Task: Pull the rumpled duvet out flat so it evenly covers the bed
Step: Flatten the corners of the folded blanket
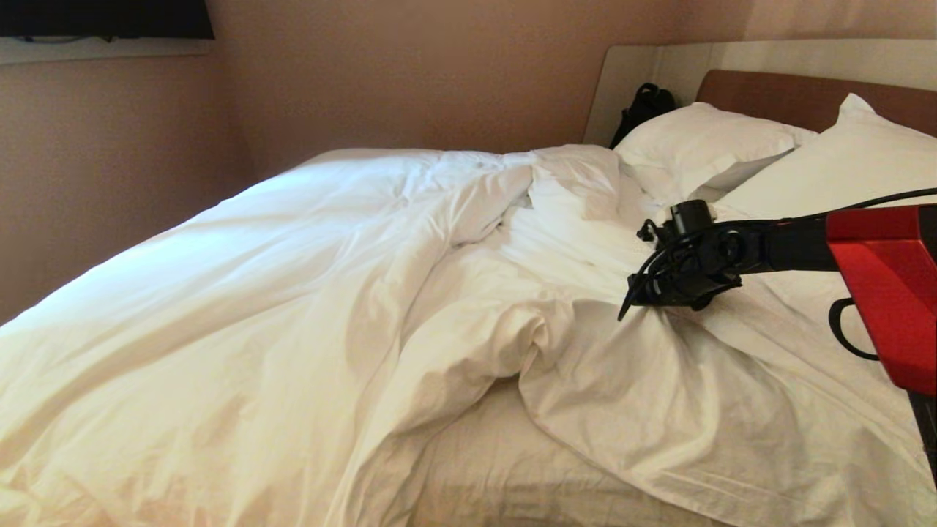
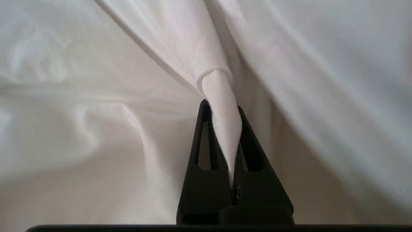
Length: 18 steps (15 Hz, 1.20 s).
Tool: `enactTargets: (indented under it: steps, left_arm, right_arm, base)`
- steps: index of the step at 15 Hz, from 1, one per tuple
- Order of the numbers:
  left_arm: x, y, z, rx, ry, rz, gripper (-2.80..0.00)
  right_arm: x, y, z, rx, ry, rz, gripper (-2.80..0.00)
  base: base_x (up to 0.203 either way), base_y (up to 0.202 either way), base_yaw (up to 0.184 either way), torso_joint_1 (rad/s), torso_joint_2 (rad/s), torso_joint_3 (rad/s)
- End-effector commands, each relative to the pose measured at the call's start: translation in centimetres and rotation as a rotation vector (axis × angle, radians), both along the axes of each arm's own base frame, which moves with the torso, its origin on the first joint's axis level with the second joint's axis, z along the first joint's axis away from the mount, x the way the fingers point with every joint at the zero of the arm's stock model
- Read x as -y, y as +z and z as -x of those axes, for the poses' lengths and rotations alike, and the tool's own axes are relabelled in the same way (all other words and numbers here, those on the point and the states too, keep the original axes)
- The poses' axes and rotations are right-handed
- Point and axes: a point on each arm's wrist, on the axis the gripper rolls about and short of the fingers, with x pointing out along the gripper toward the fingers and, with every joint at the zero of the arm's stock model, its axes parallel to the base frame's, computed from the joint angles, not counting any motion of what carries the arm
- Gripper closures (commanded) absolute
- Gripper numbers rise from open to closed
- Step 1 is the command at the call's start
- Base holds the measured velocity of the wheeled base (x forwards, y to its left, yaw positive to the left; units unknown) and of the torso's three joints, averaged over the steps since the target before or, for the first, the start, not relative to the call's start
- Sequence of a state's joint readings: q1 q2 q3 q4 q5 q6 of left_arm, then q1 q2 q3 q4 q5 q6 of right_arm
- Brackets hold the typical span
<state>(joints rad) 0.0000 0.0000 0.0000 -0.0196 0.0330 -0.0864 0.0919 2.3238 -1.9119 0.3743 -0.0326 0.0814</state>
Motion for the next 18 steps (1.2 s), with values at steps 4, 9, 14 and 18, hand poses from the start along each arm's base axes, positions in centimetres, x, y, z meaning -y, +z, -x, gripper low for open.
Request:
enactTargets:
  steps: [4,9,14,18]
  left_arm:
    - [0.0,0.0,0.0,0.000,0.001,0.001,0.00]
    - [0.0,0.0,0.0,0.000,0.001,0.001,0.00]
    - [0.0,0.0,0.0,0.000,0.001,0.001,0.00]
    - [0.0,0.0,0.0,0.000,0.001,0.001,0.00]
  right_arm:
    - [0.6,3.0,4.1,-0.047,0.001,0.007,0.00]
    - [3.2,7.3,8.0,0.022,-0.009,0.042,0.00]
    - [5.3,9.5,9.2,0.082,-0.066,0.041,0.00]
    - [6.4,11.6,11.1,0.133,-0.098,0.042,0.00]
  base:
    - [0.000,0.000,0.000,0.000,0.00,0.000]
    - [0.000,0.000,0.000,0.000,0.00,0.000]
    - [0.000,0.000,0.000,0.000,0.00,0.000]
    - [0.000,0.000,0.000,0.000,0.00,0.000]
